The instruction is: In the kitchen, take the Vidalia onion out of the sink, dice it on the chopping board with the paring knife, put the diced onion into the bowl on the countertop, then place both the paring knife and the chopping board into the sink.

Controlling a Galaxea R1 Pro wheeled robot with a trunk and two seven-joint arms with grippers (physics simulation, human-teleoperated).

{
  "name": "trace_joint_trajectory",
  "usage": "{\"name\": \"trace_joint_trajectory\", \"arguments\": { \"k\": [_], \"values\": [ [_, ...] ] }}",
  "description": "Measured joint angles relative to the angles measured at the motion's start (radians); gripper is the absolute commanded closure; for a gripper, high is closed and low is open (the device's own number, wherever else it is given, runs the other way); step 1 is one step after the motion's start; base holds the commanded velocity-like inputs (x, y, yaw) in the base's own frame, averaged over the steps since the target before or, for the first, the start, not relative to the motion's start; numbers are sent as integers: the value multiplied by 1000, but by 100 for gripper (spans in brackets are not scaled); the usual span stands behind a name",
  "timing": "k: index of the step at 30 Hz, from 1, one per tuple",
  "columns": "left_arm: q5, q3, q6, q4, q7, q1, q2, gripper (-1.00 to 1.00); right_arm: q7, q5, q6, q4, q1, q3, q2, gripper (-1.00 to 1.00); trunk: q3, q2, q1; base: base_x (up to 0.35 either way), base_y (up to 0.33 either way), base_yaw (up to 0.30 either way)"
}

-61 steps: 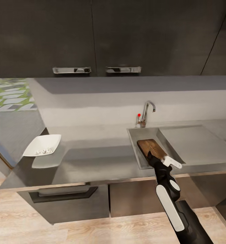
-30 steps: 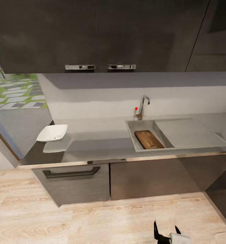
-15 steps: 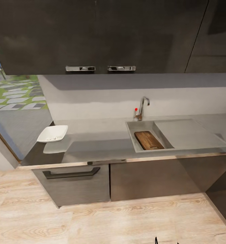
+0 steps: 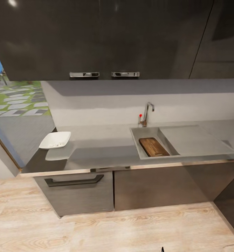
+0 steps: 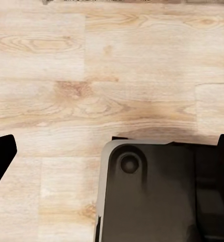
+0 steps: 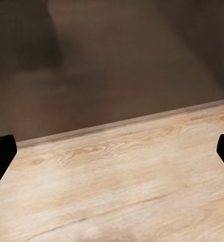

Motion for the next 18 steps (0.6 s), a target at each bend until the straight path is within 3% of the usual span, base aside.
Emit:
{"name": "trace_joint_trajectory", "arguments": {
  "k": [7, 9, 12, 13, 15, 17, 18],
  "values": [
    [0, 0, 3, -2, 4, 0, -5, -100, 0, -1, -5, 19, 0, -1, 0, -100, 11, 0, 0, 0, 0, 0],
    [-1, 2, 17, -5, 44, -2, -17, -100, 3, -3, -14, 55, 0, -2, 0, -100, 14, 0, 0, 0, 0, 0],
    [-1, 2, 128, -18, 193, -12, -56, -100, 36, -8, -79, 165, 0, -2, 0, -100, 19, 0, 0, 0, 0, 0],
    [-8, 0, 201, -30, 232, -32, -76, -100, 59, -13, -112, 217, 0, -2, 0, -100, 21, 0, 0, 0, 0, 0],
    [-34, -2, 306, -35, 261, -76, -93, -100, 94, -35, -139, 294, 0, -3, 5, -100, 24, 0, 0, 0, 0, 0],
    [-52, -3, 352, -27, 269, -103, -100, -100, 118, -76, -147, 340, 0, -3, 12, -100, 27, 0, 0, 0, 0, 0],
    [-60, -4, 367, -13, 272, -117, -105, -100, 135, -118, -151, 363, 0, -4, 15, -100, 28, 0, 0, 0, 0, 0]
  ]
}}
